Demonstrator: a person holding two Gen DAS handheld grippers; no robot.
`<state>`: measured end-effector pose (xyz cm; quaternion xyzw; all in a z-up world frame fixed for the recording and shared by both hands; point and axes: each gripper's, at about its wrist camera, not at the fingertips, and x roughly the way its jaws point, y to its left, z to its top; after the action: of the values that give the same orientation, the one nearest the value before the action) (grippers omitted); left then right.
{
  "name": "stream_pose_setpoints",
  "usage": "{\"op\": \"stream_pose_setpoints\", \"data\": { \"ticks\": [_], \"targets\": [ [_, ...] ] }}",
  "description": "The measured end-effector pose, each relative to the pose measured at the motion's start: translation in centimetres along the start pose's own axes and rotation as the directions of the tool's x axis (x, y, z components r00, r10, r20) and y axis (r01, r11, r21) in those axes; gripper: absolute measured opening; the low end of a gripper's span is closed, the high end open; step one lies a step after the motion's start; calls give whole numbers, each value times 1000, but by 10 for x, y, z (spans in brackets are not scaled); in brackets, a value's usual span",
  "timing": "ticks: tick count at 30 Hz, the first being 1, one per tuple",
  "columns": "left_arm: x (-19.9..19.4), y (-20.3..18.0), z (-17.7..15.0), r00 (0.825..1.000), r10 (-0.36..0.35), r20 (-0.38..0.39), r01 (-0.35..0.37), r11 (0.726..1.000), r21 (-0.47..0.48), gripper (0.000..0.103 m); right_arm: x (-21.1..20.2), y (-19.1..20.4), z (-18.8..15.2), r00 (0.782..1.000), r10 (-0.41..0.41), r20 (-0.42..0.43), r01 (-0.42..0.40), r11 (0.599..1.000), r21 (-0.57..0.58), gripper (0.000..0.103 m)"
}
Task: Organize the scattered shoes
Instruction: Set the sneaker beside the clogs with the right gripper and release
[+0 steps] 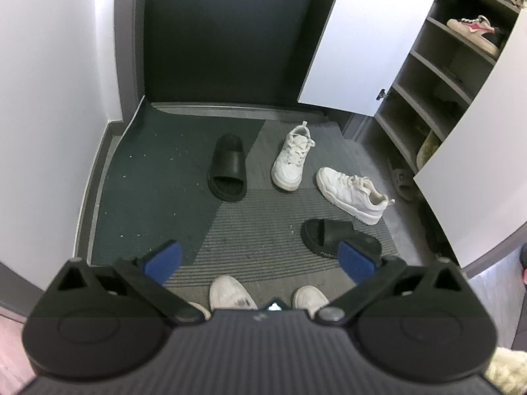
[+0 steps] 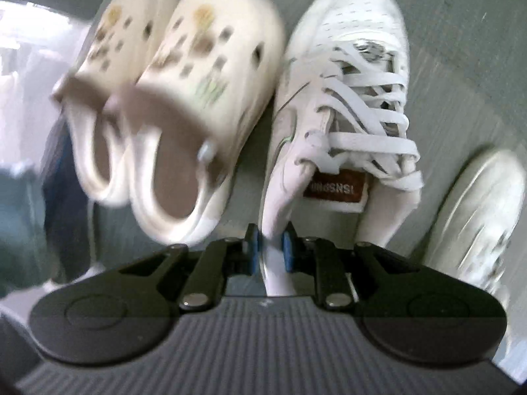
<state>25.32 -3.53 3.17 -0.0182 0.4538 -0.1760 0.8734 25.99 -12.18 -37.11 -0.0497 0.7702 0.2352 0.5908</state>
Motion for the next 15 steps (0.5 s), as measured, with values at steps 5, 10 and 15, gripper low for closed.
{"op": "stream_pose_setpoints", "data": {
  "ticks": [5, 10, 15],
  "targets": [
    [-2, -13, -3, 1000, -5, 4, 5, 1000, 16, 103, 4, 11, -17, 996, 85, 26, -86, 996, 29, 15],
    [-2, -33, -6, 1000, -10, 20, 8, 995, 96, 103, -2, 4, -14, 989, 145, 34, -146, 989, 24, 16],
    [-8, -40, -8, 997, 22, 69, -32, 990, 140, 103, -25, -10, -15, 978, 206, -25, -207, 967, -149, 41]
  ]
}}
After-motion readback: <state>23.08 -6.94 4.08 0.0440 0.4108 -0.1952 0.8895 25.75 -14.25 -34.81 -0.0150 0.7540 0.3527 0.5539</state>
